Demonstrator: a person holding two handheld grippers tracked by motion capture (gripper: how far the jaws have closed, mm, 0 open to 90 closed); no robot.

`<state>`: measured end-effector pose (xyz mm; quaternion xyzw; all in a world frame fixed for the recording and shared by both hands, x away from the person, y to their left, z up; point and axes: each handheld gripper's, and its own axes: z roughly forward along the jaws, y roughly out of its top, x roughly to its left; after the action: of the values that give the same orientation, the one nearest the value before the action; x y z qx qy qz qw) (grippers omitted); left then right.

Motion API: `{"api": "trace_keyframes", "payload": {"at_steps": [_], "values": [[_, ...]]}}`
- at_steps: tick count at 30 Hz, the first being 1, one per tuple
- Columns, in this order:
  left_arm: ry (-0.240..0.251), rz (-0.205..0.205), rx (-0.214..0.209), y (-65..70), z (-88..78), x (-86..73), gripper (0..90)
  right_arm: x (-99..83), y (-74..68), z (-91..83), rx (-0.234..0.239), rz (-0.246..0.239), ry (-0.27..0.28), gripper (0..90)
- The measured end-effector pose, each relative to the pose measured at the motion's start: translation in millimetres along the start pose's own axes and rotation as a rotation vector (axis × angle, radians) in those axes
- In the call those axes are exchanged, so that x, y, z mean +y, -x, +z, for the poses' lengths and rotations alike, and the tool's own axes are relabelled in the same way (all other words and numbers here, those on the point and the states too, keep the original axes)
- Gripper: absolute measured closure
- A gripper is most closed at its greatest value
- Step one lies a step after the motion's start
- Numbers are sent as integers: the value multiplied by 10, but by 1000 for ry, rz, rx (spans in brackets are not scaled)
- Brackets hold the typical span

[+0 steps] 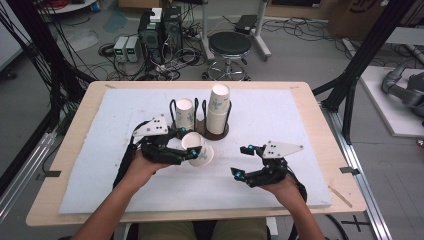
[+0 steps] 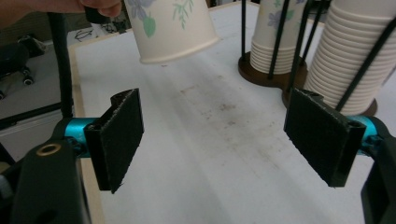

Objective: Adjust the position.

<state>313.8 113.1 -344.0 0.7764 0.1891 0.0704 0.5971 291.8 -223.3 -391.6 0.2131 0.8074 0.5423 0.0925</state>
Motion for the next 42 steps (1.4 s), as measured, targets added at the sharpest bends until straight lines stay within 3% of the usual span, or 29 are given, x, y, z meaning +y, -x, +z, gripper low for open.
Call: {"api": "trace_keyframes", "payload": {"at_steps": [10, 12, 14, 35, 36, 42], "values": [[-26, 30, -65, 109, 138, 5, 368, 103, -59, 184, 87, -56, -11, 204], [-34, 36, -79, 120, 153, 6, 368, 132, -87, 218, 134, -49, -21, 204], [-33, 41, -88, 129, 170, 8, 370, 172, -79, 287, 139, -79, -23, 204], [-60, 69, -186, 208, 243, 3, 371, 214, -149, 552, 250, -135, -53, 214], [-58, 68, -188, 209, 241, 4, 372, 209, -150, 562, 260, -139, -56, 259], [-59, 74, -189, 211, 233, 5, 372, 205, -139, 568, 264, -158, -59, 302]]}}
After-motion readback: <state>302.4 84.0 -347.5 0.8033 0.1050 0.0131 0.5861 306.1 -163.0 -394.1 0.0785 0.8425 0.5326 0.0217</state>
